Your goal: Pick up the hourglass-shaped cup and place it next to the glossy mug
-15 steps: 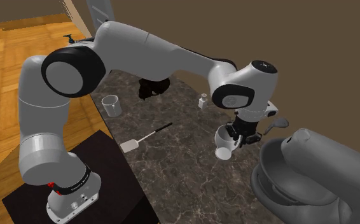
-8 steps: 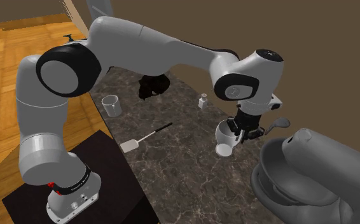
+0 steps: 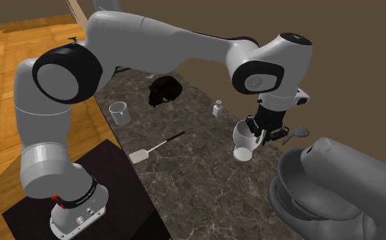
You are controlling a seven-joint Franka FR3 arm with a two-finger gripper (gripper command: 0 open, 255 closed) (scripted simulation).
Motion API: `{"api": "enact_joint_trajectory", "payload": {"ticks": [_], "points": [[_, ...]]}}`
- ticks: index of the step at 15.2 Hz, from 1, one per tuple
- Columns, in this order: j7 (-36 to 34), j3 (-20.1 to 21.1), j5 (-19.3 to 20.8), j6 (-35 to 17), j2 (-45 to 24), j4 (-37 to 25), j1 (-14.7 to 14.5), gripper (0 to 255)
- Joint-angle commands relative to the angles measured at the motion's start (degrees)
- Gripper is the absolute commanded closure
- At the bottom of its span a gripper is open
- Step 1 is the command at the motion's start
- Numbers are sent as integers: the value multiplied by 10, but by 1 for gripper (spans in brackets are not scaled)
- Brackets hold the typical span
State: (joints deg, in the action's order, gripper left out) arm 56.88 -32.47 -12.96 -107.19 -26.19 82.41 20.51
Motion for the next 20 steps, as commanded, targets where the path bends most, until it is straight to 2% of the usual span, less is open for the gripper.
{"api": "enact_joint_trajectory", "payload": {"ticks": [1, 11, 20], "points": [[0, -1, 1, 16, 1, -17, 3, 255], [-3, -4, 1, 96, -2, -101, 16, 255], [-5, -2, -9, 179, -24, -207, 41, 255]]}}
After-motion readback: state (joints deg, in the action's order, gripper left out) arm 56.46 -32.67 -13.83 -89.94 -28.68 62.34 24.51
